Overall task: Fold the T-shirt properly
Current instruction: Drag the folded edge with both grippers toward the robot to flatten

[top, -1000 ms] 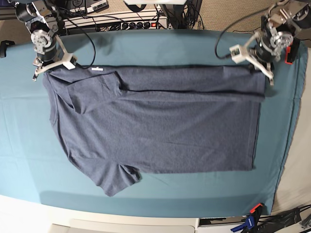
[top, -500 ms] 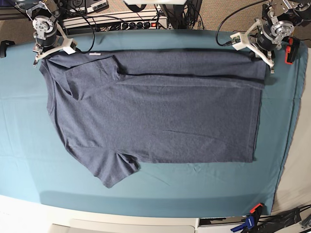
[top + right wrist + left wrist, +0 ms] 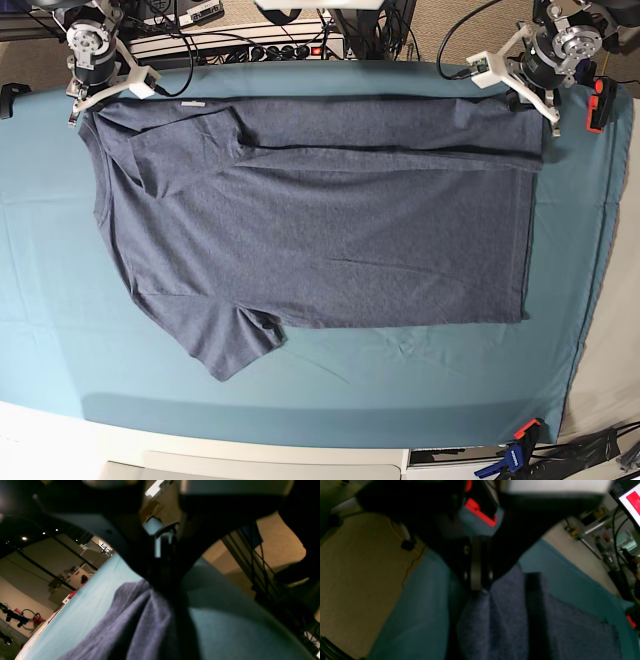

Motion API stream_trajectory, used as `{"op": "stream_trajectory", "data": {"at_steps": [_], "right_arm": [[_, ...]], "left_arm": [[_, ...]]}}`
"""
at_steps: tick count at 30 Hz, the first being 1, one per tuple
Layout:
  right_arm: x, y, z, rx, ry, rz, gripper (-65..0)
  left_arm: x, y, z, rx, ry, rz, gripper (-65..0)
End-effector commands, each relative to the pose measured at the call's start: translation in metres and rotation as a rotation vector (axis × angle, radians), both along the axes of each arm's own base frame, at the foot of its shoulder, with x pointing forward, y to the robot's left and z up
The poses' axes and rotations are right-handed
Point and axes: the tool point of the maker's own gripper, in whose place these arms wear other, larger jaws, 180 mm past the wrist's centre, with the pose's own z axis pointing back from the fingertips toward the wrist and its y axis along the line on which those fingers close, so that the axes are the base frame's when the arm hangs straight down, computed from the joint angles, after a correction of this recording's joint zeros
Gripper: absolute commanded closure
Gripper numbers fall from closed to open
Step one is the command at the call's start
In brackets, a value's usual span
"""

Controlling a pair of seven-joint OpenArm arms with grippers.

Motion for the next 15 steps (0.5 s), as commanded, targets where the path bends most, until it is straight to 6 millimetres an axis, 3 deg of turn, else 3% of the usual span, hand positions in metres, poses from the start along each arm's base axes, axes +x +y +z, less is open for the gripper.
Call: {"op": "stream_trajectory", "data": {"at_steps": [1,6,15], "right_arm": [[-0.013,0.000,-0.005,0.012,0.054,0.000,0.0],[-0.017,0.003,-0.001,-0.003,0.048,0.026,0.0],[-0.012,-0.002,0.004,-0.020,0.028,0.025,0.0]], "left_arm": [[0.005,0.004,0.006,0.017,-0.022,-0.007,0.0],[0.002,0.006,0.005,0.028,-0.015,0.000,0.0],[-0.020,0.008,-0.001,0.044,0.021,-0.011,0.0]]}}
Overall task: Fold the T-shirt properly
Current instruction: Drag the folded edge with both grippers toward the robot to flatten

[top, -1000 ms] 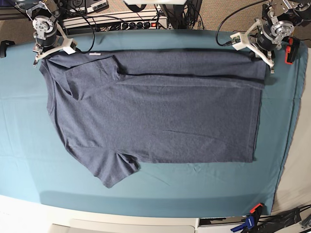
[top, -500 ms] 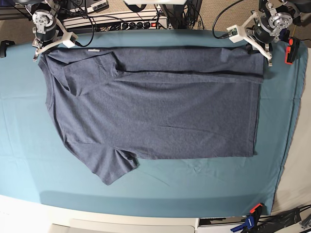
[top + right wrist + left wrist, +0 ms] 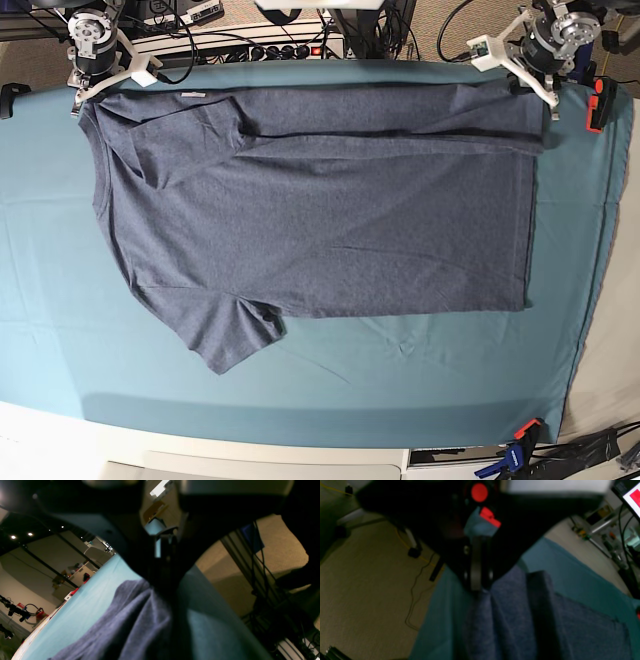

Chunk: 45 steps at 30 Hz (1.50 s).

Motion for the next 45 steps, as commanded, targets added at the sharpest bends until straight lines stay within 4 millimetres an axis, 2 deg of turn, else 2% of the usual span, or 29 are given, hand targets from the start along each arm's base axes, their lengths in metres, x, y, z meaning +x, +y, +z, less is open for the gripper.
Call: {"op": "stream_trajectory", "data": {"at_steps": [1,9,21,23,24,27,28,34,40,45], "right_arm": [[-0.001,-0.005,0.003,-0.005,0.010,-0.006,0.0],[0.018,-0.025,0.020,-0.005,-0.064,-0.054,0.0],[0.013,-0.021,0.013,0.058,-0.049,-0.100,0.0],[0.011,-0.020,0.011,0.072,-0.040,-0.113,0.0],[0.009,-0.020,0.011,0.074,-0.033,-0.116,-0.7],[0.007,-0.020,0.009,0.070,-0.015,-0.118,-15.4],[0.006,-0.021,0.010,0.066,-0.015,-0.121,-18.5],[0.006,-0.024,0.012,0.047,-0.016,-0.134,-19.9],[0.016,-0.010,0.025,0.057,-0.056,-0.119,-19.8],[0.022,0.013,0.041,0.087,-0.092,-0.065,-19.8]], "left_arm": [[0.004,0.004,0.006,0.016,-0.022,-0.007,0.0],[0.004,0.004,0.006,0.015,-0.025,-0.006,0.0],[0.012,0.004,0.012,0.011,-0.078,0.005,0.0],[0.012,0.004,0.012,0.010,-0.078,0.005,-4.2],[0.012,0.004,0.012,0.009,-0.078,0.005,-6.9],[0.012,0.004,0.012,0.009,-0.078,0.005,-12.8],[0.012,0.004,0.012,0.010,-0.078,0.004,-13.7],[0.012,0.006,0.011,0.019,-0.074,0.008,-14.1],[0.009,0.013,0.010,0.054,-0.064,0.030,-14.1],[-0.002,0.009,0.015,0.072,-0.060,0.009,-14.1]]}}
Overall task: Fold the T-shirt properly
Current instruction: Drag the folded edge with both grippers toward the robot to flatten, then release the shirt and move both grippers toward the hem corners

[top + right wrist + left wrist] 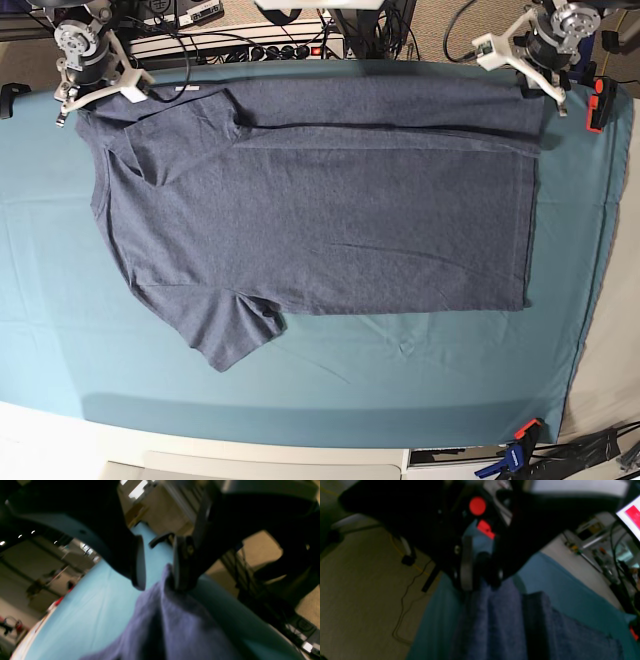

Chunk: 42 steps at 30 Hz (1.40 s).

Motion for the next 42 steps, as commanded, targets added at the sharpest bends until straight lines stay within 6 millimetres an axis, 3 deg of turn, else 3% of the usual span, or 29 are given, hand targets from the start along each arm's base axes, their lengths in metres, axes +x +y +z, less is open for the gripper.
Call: {"op": "stream_trajectory", "data": {"at_steps": [1,6,11,13,16,18,22,27,32,33,36,40,42], "right_arm": [[0.006,0.003,0.011,-0.014,-0.032,0.027,-19.8],[0.008,0.029,0.033,0.017,-0.098,0.084,-19.8],[0.025,0.059,0.069,0.061,-0.229,0.142,-19.8],[0.033,0.072,0.083,0.099,-0.284,0.159,-19.8],[0.042,0.075,0.093,0.108,-0.344,0.163,-19.8],[0.053,0.076,0.102,0.121,-0.408,0.155,-19.8],[0.084,0.079,0.130,0.180,-0.603,0.100,-19.8],[0.119,0.095,0.156,0.390,-0.798,-0.005,-19.8],[0.148,0.111,0.187,0.558,-0.968,-0.054,-19.8],[0.154,0.110,0.188,0.574,-0.986,-0.069,-19.8],[0.181,0.093,0.156,0.593,-0.953,-0.159,-19.8],[0.221,0.062,0.107,0.625,-0.884,-0.297,-19.8],[0.241,0.048,0.094,0.651,-0.866,-0.353,-19.8]], "left_arm": [[0.000,-0.003,0.008,-0.003,-0.016,-0.020,-14.1],[-0.013,-0.026,0.025,-0.062,-0.014,-0.042,-14.1],[-0.010,-0.047,0.051,-0.118,-0.062,-0.063,-14.1],[-0.009,-0.048,0.053,-0.119,-0.066,-0.062,-14.1],[-0.003,-0.049,0.056,-0.118,-0.093,-0.077,-14.1],[0.008,-0.047,0.062,-0.123,-0.135,-0.076,-14.1],[0.048,-0.036,0.083,-0.132,-0.267,-0.035,-14.1],[0.092,-0.034,0.111,-0.282,-0.351,0.044,-14.1],[0.115,-0.039,0.128,-0.380,-0.388,0.072,-14.1],[0.116,-0.041,0.130,-0.396,-0.386,0.071,-14.1],[0.118,-0.045,0.128,-0.443,-0.368,0.083,-14.1],[0.116,-0.044,0.103,-0.503,-0.262,0.143,-14.1],[0.117,-0.045,0.092,-0.547,-0.215,0.176,-14.1]]}}
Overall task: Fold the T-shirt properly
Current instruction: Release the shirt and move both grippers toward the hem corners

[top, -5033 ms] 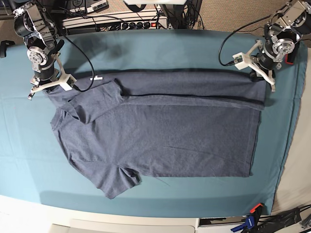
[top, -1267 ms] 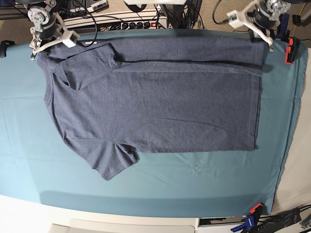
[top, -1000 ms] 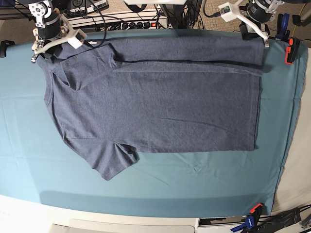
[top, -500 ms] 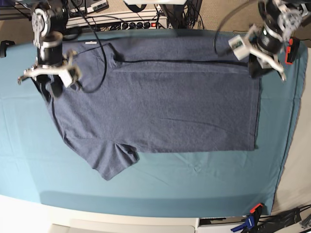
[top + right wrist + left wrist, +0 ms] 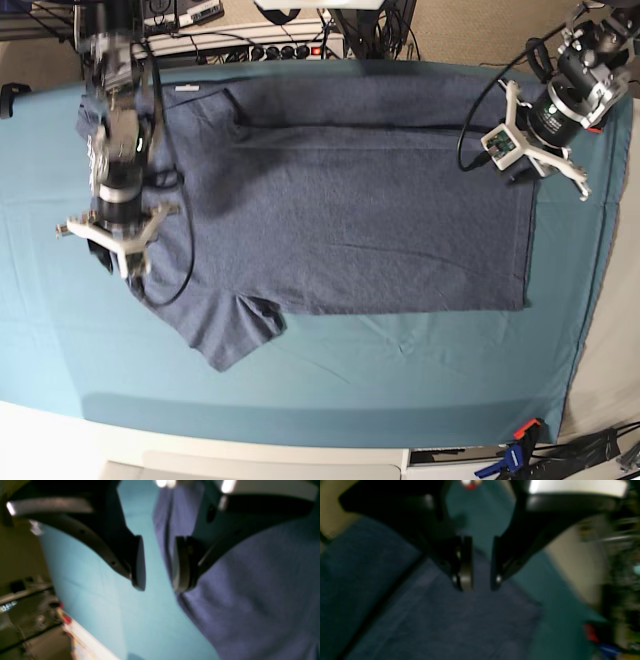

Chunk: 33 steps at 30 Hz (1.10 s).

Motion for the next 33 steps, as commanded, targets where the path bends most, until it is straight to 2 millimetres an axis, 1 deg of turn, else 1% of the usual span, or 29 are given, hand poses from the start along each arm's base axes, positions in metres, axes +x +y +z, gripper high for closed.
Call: {"op": "stream_trajectory", "data": {"at_steps": [1,4,8,11,14,17,19,21,24,25,26,29,31,33], "right_arm": [[0.018,-0.007,0.021,-0.005,-0.066,-0.001,-19.8],[0.046,-0.010,0.020,0.104,-0.051,0.000,-19.8],[0.080,-0.003,0.019,0.251,-0.022,0.006,-19.8],[0.104,0.013,0.017,0.352,-0.001,0.032,-19.8],[0.123,0.036,0.016,0.435,0.027,0.068,-19.8],[0.138,0.056,0.023,0.476,0.031,0.106,-19.8],[0.144,0.064,0.029,0.490,0.021,0.118,-19.8],[0.147,0.069,0.034,0.497,0.015,0.124,-19.8],[0.147,0.069,0.034,0.496,0.014,0.124,-19.8],[0.147,0.069,0.034,0.494,0.015,0.123,-19.8],[0.147,0.069,0.034,0.493,0.015,0.123,-19.8],[0.147,0.068,0.034,0.490,0.015,0.123,-19.8],[0.147,0.068,0.034,0.489,0.016,0.122,-19.8],[0.147,0.068,0.033,0.489,0.019,0.122,-19.8]], "left_arm": [[0.010,0.000,0.007,-0.021,-0.032,0.000,-14.1],[0.025,0.002,0.000,-0.079,-0.002,0.027,-14.1],[0.061,0.014,-0.001,-0.159,-0.005,0.100,-14.1],[0.093,0.021,-0.003,-0.267,0.017,0.167,-14.3],[0.128,0.027,-0.007,-0.406,0.055,0.242,-14.3],[0.165,0.034,-0.012,-0.525,0.105,0.319,-14.3],[0.189,0.040,-0.016,-0.590,0.141,0.375,-14.3],[0.211,0.052,-0.021,-0.645,0.175,0.452,-14.3],[0.240,0.074,-0.031,-0.731,0.231,0.581,-14.4],[0.247,0.083,-0.033,-0.759,0.247,0.630,-15.4],[0.254,0.090,-0.035,-0.787,0.264,0.668,-17.1],[0.267,0.098,-0.031,-0.856,0.308,0.706,-20.4],[0.272,0.104,-0.026,-0.887,0.322,0.740,-21.5],[0.273,0.108,-0.024,-0.885,0.330,0.757,-23.0]]}}
